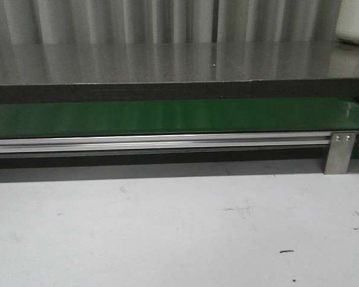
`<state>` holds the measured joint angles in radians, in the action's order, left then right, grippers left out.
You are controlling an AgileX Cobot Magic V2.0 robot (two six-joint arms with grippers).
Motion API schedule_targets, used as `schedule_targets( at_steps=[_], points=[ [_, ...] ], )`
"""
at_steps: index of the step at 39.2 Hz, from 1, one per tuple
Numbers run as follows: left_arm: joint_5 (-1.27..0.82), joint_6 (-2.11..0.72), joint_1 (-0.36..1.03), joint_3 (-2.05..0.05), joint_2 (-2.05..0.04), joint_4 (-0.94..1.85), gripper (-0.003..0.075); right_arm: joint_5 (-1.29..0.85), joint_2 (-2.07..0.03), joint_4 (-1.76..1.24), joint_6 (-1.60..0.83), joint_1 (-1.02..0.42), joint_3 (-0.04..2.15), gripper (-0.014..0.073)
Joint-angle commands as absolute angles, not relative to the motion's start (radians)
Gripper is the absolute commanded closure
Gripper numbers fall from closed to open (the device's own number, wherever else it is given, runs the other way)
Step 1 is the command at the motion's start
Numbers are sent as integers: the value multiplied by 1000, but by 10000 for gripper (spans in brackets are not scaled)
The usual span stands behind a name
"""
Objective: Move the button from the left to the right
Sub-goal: 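Lift the button and place it into the green bin, then release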
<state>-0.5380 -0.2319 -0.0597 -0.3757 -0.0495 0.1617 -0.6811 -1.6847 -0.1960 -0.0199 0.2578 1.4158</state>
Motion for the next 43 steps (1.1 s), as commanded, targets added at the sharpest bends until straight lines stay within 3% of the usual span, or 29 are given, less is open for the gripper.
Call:
schedule_targets(
  at_steps=[1,15,24,27,37,40,43],
  points=[
    [-464,-222,-54,-399,-61,177,741,-642,-1681,-198,-27,315,1451,442],
    [-464,-222,-54,-399,-61,177,741,-640,-1863,-182,-41,383,1451,419],
    [-464,-222,-54,-399,-61,177,741,-651,-1867,-157,-40,383,1453,16],
    [-464,-222,-54,-399,-61,177,741,-651,-1840,-157,-40,383,1454,-48],
    [-464,-222,-54,-399,-61,177,741,-628,-1644,-185,-40,323,1454,-42],
    [-464,-222,-54,-399,-61,177,741,-633,-1589,-185,-44,266,1454,17],
    [-464,-222,-54,-399,-61,177,741,-638,-1538,-185,-57,195,1454,142]
  ],
)
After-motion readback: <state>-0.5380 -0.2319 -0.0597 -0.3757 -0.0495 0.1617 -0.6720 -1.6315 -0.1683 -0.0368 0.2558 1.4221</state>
